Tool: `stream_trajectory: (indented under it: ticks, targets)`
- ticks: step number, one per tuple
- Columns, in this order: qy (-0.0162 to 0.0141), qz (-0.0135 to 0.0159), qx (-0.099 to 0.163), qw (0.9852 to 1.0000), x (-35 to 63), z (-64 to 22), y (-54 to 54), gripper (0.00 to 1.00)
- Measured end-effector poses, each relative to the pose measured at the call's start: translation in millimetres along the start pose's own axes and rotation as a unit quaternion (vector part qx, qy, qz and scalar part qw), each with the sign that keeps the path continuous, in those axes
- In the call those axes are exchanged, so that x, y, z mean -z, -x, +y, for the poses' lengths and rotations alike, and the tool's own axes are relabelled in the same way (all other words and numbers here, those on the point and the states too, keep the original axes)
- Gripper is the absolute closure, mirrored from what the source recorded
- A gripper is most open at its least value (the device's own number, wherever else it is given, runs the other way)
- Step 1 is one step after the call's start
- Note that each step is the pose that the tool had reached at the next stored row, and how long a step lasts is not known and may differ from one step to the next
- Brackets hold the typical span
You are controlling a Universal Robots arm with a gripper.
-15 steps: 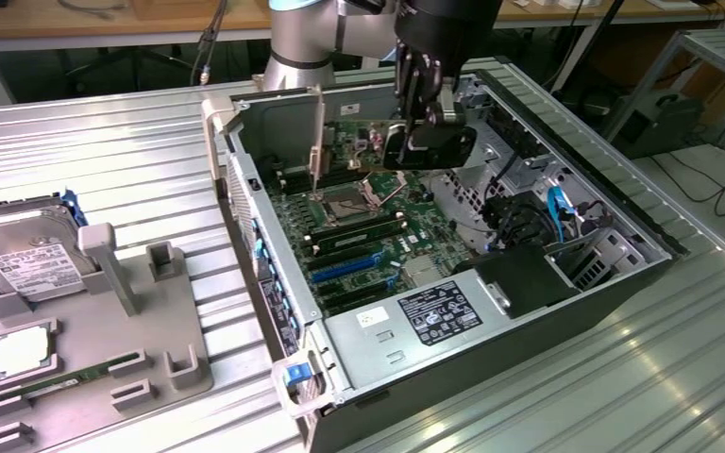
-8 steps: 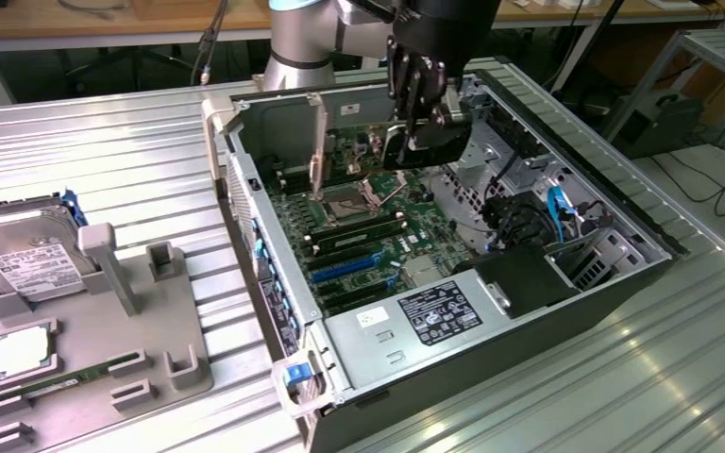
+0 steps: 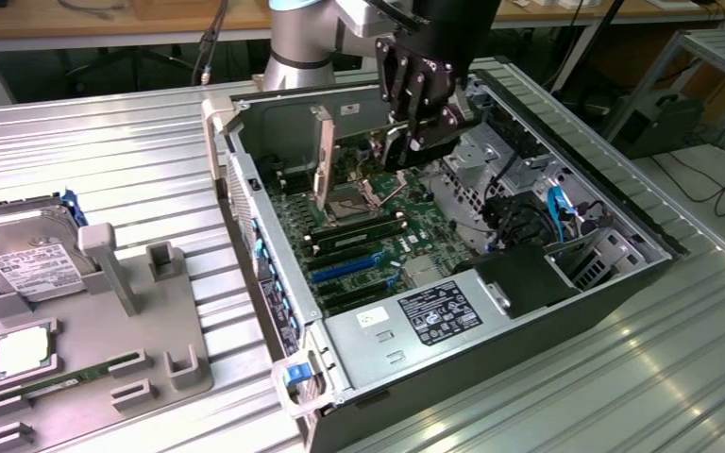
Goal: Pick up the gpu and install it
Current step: 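Insert the gpu into the slot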
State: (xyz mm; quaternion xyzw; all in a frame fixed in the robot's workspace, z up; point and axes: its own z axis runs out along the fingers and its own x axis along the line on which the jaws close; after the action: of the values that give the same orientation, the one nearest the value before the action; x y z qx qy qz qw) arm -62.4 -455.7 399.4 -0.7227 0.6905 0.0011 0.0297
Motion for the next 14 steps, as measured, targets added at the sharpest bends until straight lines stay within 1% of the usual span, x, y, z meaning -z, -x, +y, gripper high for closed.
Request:
stream_trajectory:
  ticks: [1,4,14]
  targets:
    - [-0.0002,-0.001,-0.002,1.0,-2.6,0.1,-0.1,0.72]
    - [-0.0003,-0.0011,-0.004,1.0,-11.8,0.5,-0.5,0.72]
    - [-0.0004,-0.0011,-0.006,1.0,-14.3,0.6,-0.6,0.72]
